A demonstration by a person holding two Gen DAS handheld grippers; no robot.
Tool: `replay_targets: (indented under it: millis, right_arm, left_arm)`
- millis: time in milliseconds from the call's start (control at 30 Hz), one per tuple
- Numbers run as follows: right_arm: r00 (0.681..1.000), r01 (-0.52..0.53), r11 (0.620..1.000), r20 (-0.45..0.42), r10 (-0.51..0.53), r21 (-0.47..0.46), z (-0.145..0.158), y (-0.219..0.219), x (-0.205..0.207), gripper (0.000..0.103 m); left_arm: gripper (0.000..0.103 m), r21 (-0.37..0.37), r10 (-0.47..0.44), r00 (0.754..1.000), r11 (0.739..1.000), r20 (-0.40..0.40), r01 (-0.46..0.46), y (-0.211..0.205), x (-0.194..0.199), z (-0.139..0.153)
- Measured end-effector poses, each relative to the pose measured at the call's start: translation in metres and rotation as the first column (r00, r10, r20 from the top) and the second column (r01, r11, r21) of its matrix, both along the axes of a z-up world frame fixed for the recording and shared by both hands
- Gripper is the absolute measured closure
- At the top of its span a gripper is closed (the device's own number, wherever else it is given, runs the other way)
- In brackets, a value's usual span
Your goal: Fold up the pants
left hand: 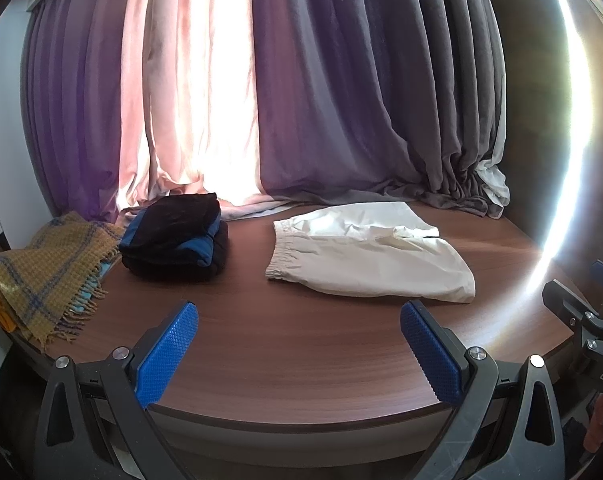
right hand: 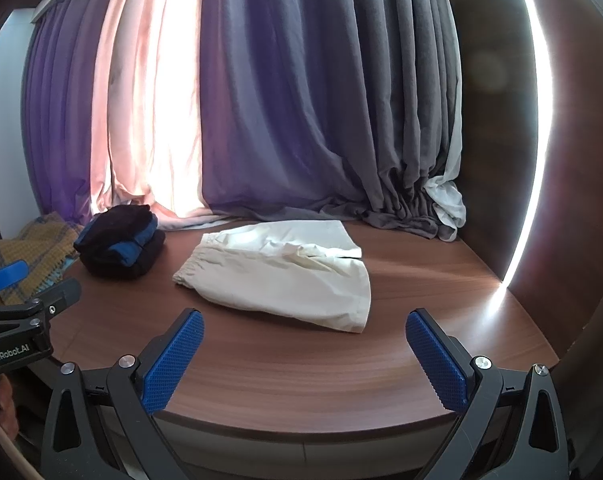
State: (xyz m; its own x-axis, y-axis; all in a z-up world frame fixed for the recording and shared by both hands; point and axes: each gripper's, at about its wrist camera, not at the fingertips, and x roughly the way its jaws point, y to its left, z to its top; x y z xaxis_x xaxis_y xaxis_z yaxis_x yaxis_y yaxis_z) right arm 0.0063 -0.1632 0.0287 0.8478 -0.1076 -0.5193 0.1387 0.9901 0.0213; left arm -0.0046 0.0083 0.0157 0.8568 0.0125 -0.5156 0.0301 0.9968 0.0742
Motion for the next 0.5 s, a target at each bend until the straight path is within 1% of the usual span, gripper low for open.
replay_targets:
  millis: [500]
  right_arm:
    - [1.0,-0.004,1.0,0.0,0.004,0.001,0.0008,0.0006,0.0012,0.001]
  left_arm:
    - [0.0,0.001,-0.003,1.0,1.0,-0.001,0.003,0.0004,0.0007,-0.0015]
